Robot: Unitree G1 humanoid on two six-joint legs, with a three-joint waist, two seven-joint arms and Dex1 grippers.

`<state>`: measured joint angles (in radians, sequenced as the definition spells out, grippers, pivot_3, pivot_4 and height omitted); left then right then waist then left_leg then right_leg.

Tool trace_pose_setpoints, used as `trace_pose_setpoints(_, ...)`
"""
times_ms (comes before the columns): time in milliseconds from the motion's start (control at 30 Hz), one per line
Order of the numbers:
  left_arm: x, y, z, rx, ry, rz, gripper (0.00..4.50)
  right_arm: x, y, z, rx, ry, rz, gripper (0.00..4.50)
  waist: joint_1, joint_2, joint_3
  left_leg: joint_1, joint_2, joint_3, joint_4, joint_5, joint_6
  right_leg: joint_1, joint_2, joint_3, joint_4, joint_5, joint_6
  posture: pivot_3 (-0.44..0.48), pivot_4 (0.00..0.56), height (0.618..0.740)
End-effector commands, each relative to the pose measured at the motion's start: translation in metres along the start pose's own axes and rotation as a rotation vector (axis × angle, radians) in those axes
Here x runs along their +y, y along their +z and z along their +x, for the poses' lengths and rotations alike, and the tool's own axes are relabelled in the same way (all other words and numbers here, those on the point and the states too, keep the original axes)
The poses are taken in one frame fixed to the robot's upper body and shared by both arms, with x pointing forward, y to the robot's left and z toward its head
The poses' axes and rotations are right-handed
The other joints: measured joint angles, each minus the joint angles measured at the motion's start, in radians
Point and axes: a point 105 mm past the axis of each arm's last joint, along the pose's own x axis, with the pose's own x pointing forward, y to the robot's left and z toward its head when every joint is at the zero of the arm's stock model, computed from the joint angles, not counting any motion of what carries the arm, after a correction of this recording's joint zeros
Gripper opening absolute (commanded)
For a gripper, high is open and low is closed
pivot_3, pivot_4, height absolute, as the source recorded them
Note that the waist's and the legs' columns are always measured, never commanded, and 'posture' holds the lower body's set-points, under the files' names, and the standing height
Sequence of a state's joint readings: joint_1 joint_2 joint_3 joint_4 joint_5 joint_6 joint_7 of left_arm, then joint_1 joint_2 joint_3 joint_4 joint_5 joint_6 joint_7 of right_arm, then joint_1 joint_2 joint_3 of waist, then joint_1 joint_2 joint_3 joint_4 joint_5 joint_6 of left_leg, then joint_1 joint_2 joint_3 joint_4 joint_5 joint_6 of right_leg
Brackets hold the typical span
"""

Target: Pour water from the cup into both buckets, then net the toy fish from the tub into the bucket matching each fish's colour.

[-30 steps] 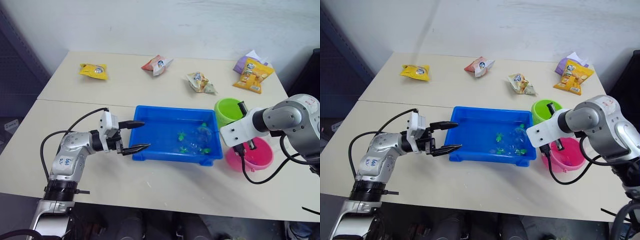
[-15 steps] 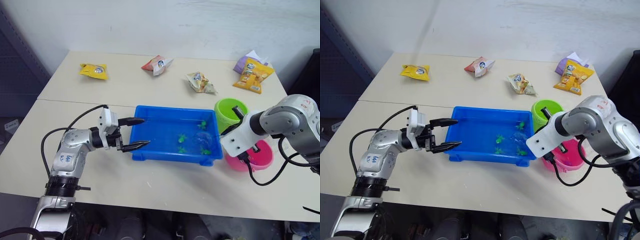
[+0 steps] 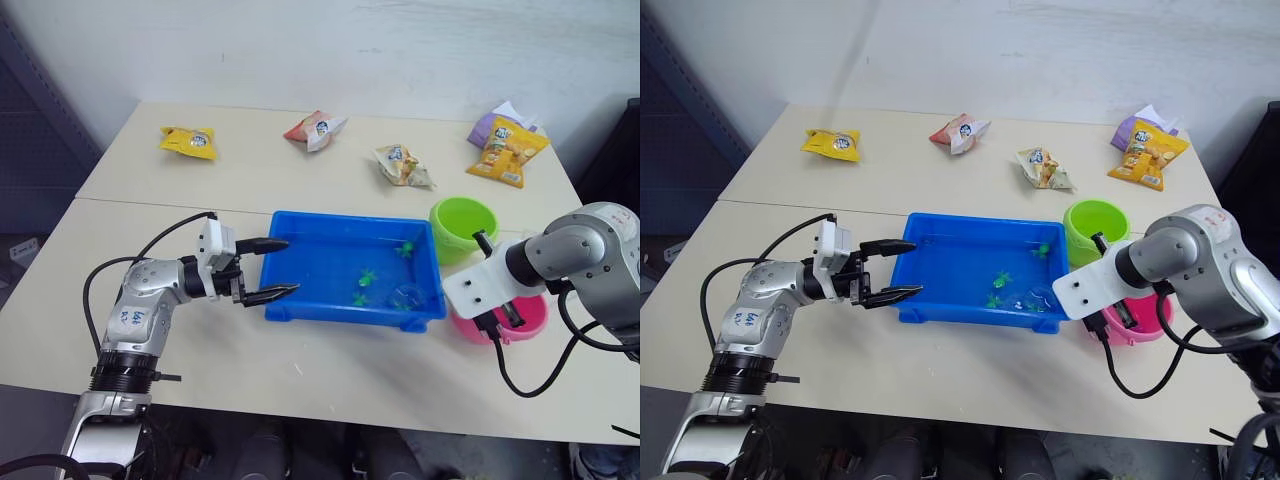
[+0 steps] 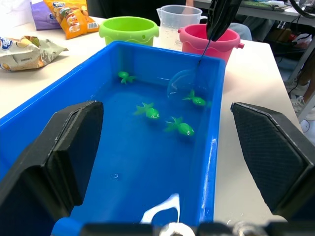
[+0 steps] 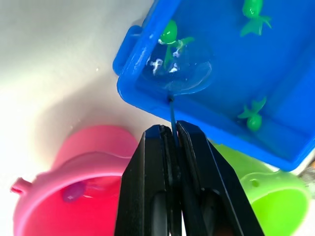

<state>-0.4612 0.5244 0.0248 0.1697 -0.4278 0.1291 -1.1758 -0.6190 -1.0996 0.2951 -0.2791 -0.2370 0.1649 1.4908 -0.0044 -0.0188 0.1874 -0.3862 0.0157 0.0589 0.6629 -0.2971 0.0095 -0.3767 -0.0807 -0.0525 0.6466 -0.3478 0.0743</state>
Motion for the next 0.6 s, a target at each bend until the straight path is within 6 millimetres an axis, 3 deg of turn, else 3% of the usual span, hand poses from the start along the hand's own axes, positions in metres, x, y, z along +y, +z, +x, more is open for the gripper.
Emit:
trace_pose_setpoints(33, 0.001, 0.013, -0.001, -0.011, -0.012, 0.051, 4.46, -0.006, -0.002, -0.008, -0.036, -0.052, 0.091, 0.00, 0.000, 0.000, 0.000, 0.000, 0.000, 0.000, 0.000, 0.000, 0.000, 0.000, 0.000, 0.000, 0.000, 0.000, 0.000, 0.000, 0.150, 0.738)
trace_pose_setpoints(500, 0.005, 0.017, -0.001, -0.004, -0.011, 0.067, 4.46, 0.003, 0.002, 0.002, -0.313, -0.055, 0.553, 0.00, -0.001, 0.000, 0.000, 0.000, 0.000, -0.001, 0.000, 0.000, 0.000, 0.000, 0.000, 0.000, 0.000, 0.000, 0.000, 0.000, 0.150, 0.738)
trace_pose_setpoints(600, 0.006, 0.018, -0.001, -0.004, -0.009, 0.070, 4.46, 0.005, 0.000, 0.003, -0.344, -0.065, 0.588, 0.00, 0.000, 0.000, 0.000, 0.000, 0.000, -0.001, 0.000, 0.000, 0.000, 0.000, 0.000, 0.000, 0.000, 0.000, 0.000, 0.000, 0.150, 0.738)
